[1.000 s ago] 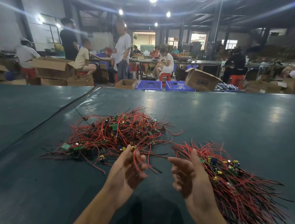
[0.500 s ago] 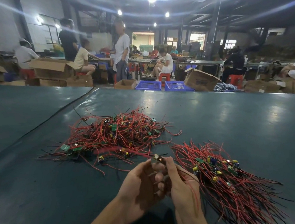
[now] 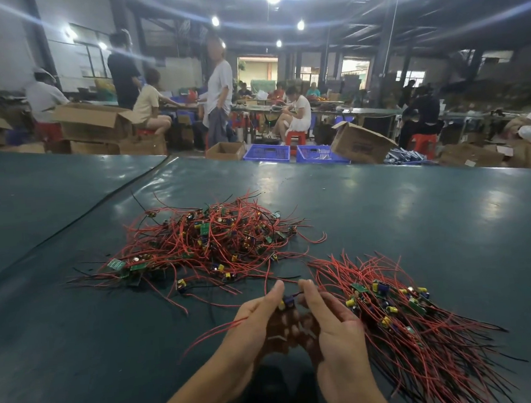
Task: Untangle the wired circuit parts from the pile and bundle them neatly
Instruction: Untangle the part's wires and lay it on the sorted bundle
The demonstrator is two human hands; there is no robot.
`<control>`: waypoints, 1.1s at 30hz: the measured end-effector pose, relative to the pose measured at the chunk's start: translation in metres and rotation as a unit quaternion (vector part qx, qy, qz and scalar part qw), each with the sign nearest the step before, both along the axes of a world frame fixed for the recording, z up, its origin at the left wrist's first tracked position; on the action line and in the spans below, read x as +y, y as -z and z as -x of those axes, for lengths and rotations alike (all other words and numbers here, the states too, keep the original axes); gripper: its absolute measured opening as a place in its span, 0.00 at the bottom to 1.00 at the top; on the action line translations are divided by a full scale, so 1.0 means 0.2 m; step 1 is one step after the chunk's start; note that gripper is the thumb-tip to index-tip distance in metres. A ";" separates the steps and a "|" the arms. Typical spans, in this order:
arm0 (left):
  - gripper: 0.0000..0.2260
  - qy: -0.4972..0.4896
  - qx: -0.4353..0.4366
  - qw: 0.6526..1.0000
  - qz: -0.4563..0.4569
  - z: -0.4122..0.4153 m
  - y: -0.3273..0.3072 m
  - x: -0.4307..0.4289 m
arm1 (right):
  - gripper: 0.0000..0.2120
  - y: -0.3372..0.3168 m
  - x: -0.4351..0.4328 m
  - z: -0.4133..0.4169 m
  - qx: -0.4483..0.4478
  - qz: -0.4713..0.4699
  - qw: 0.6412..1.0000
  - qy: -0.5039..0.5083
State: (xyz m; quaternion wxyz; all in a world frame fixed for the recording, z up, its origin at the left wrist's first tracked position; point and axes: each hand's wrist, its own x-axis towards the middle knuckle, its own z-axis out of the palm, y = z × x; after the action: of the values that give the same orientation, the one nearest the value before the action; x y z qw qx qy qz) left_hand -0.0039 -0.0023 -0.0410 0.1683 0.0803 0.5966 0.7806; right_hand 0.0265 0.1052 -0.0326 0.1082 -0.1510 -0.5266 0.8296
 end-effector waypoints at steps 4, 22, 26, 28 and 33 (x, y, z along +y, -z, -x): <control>0.24 0.000 0.043 0.999 0.012 -0.01 0.01 0.01 | 0.07 -0.01 -0.01 0.00 -0.006 -0.009 1.000 -0.009; 0.16 0.042 0.220 0.965 0.132 -0.02 -0.01 -0.02 | 0.14 0.01 0.10 0.05 -0.039 -0.057 0.992 0.102; 0.16 0.051 0.225 0.966 0.112 -0.03 -0.04 -0.05 | 0.13 0.01 0.16 0.08 -0.005 0.013 0.989 0.146; 0.16 0.031 0.232 0.968 0.092 -0.02 -0.04 -0.05 | 0.14 0.01 0.15 0.08 0.006 0.019 0.989 0.147; 0.17 -0.010 0.223 0.972 0.075 0.01 -0.03 -0.05 | 0.17 0.04 0.07 0.04 -0.007 -0.056 0.993 0.100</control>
State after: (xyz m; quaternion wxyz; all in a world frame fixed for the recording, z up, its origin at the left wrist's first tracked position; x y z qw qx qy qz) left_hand -0.0064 -0.0119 -0.0350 0.0284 0.2335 0.6766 0.6978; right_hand 0.0178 0.1195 -0.0400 0.1950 -0.2022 -0.5556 0.7825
